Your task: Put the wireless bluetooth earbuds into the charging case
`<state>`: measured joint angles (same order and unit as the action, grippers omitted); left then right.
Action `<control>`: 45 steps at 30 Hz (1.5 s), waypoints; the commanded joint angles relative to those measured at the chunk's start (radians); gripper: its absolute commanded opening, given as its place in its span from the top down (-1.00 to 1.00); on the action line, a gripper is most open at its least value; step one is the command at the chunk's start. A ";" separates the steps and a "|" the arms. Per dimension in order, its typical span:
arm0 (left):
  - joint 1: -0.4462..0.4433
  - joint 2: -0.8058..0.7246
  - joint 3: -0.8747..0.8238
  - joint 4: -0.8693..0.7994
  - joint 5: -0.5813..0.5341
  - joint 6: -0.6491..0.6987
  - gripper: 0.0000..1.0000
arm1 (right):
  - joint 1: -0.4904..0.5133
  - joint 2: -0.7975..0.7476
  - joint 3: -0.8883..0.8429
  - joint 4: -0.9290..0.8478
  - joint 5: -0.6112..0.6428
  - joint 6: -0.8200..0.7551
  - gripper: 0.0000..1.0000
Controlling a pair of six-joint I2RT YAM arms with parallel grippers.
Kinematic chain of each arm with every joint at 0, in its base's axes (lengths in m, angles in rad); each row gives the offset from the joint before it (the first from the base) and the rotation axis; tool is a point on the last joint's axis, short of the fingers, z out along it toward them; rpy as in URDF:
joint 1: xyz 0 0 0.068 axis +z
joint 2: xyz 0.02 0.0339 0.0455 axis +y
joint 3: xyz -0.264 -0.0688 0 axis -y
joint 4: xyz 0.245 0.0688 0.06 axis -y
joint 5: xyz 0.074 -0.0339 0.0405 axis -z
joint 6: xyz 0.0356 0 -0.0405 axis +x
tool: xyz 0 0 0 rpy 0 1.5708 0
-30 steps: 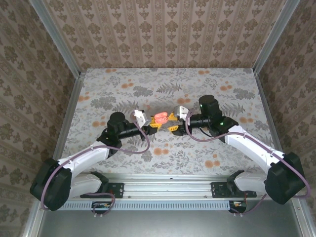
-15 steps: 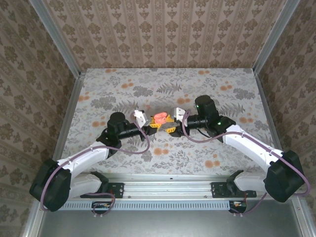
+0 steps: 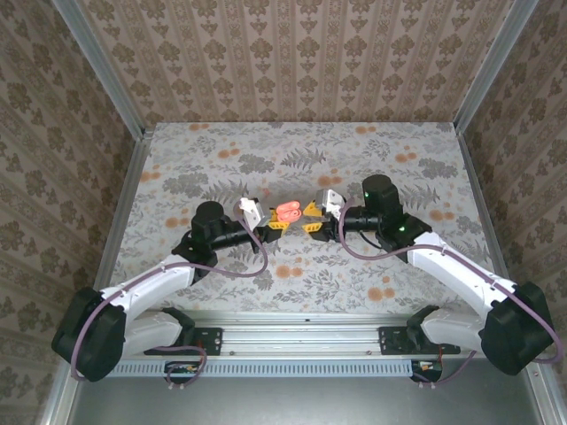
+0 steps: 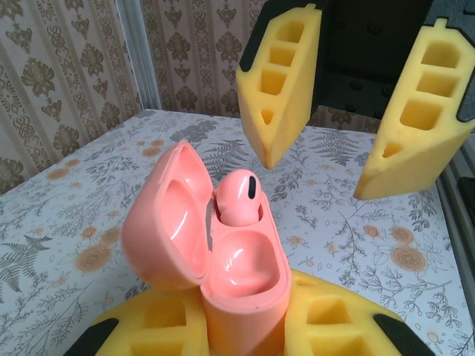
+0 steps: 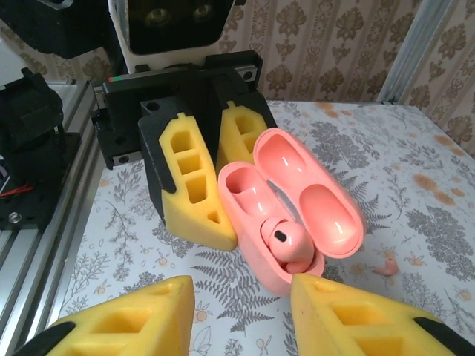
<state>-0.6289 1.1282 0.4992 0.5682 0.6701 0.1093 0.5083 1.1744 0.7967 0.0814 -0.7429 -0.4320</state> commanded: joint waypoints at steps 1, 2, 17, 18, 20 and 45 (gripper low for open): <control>-0.008 -0.018 0.036 0.004 0.021 0.024 0.72 | -0.004 0.013 -0.001 0.082 0.017 0.057 0.23; -0.008 -0.018 0.036 0.003 0.022 0.024 0.71 | -0.003 0.018 0.002 0.094 0.016 0.067 0.25; -0.008 -0.016 0.039 0.005 0.017 0.024 0.71 | 0.001 0.054 0.030 0.114 0.005 0.073 0.46; -0.008 -0.017 0.039 0.004 0.017 0.024 0.72 | 0.001 0.057 0.030 0.114 0.007 0.074 0.47; -0.008 -0.017 0.038 0.004 0.019 0.021 0.72 | 0.002 0.060 0.033 0.113 0.012 0.076 0.49; -0.011 -0.025 0.036 0.001 0.011 0.022 0.71 | 0.015 0.101 0.059 0.101 0.028 0.080 0.72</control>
<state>-0.6289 1.1282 0.4995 0.5591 0.6533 0.1093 0.5114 1.2636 0.8185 0.1833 -0.7238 -0.3592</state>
